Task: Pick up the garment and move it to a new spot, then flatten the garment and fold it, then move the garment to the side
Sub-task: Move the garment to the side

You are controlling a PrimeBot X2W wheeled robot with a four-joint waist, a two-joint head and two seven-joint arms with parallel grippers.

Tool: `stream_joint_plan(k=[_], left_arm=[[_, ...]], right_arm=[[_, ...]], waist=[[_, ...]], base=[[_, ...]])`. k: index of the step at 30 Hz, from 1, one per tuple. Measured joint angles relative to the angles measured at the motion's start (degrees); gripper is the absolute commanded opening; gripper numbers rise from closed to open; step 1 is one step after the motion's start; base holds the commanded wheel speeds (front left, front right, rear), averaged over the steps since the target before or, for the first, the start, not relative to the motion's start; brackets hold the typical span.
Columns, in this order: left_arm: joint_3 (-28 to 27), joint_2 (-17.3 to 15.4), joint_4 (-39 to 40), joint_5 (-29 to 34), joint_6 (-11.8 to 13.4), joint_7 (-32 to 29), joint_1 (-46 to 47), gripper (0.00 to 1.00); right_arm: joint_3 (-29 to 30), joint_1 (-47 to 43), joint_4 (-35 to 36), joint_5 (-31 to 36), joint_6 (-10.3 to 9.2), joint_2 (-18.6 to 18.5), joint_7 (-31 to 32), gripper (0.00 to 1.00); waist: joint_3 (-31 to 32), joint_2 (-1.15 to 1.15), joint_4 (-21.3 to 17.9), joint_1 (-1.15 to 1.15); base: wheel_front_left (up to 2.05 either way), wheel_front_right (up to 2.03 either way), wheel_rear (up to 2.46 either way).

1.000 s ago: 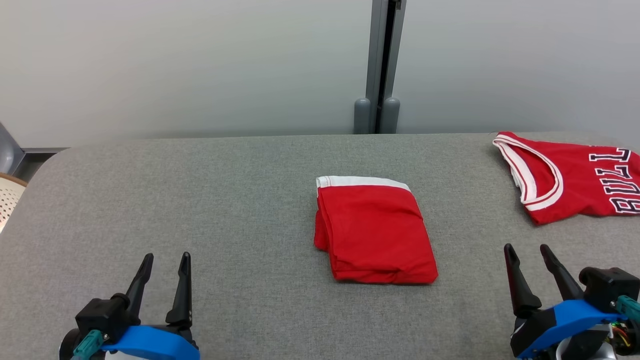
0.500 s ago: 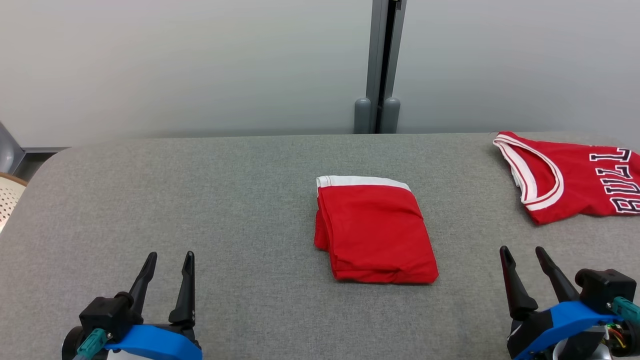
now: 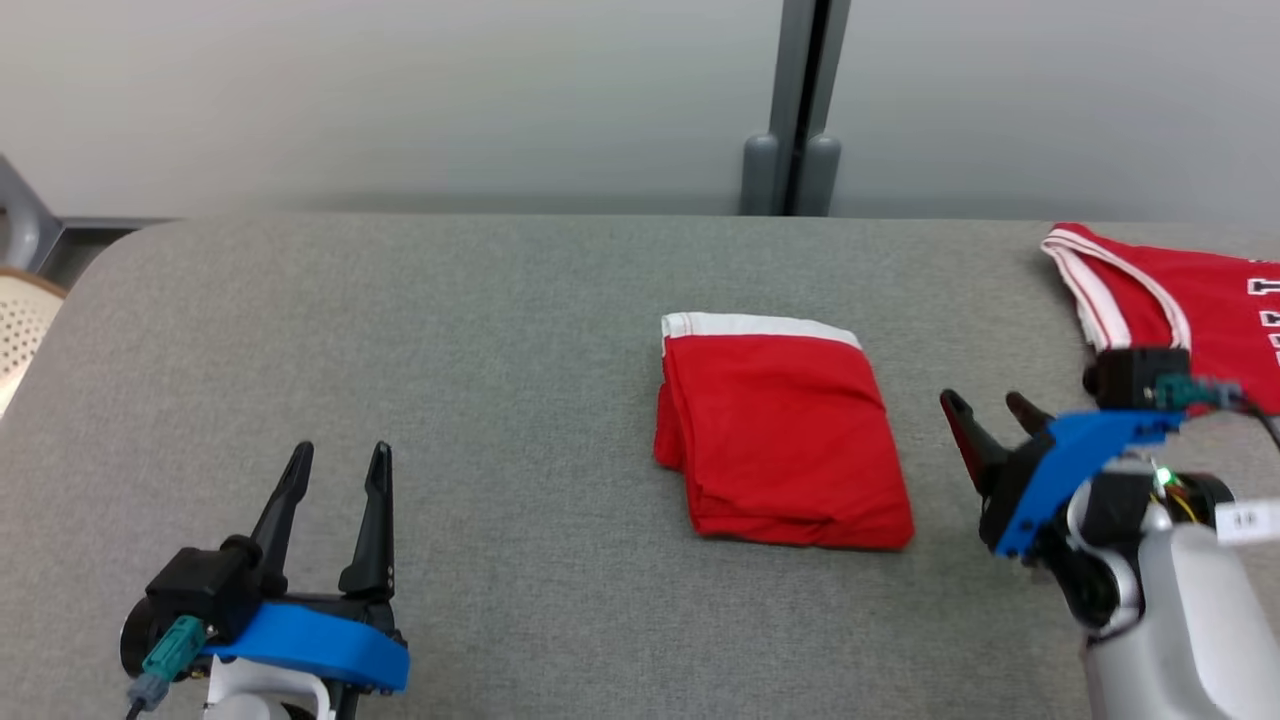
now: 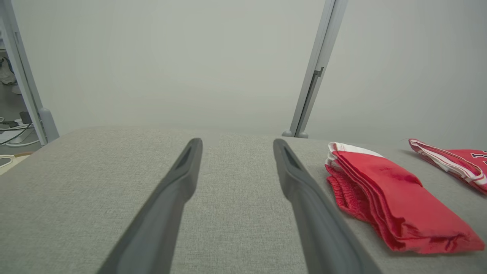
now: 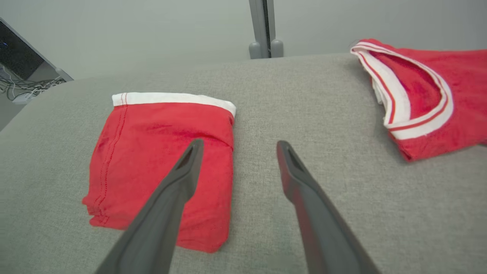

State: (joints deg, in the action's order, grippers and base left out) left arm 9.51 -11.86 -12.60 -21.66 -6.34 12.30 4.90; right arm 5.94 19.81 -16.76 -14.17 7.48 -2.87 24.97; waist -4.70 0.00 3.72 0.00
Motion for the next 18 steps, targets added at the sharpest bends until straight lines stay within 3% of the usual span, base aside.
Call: stream_joint_plan(k=[7, 13, 18], left_arm=[[0.80, 0.10, 1.57, 0.07, -0.02, 0.67, 2.23, 1.00], [1.88, 0.53, 1.94, 0.16, -0.11, 1.23, 3.97, 1.00], [2.10, 0.62, 1.65, 0.16, -0.22, 1.60, 4.69, 1.00]], right_arm=[[0.74, 11.57, -14.21, 0.02, 0.00, 0.01, 5.00, 1.00], [4.37, 16.70, -26.02, 4.01, 0.00, 0.04, 4.19, 1.00], [1.25, 20.61, -33.05, 1.05, 0.00, -0.07, 3.04, 1.00]], waist=[[-3.93, 0.00, 2.92, 0.00], [-6.95, 0.00, 5.54, 0.01], [-8.41, 0.00, 6.83, 0.01]], base=[[0.00, 0.00, 0.00], [0.00, 0.00, 0.00], [0.00, 0.00, 0.00]])
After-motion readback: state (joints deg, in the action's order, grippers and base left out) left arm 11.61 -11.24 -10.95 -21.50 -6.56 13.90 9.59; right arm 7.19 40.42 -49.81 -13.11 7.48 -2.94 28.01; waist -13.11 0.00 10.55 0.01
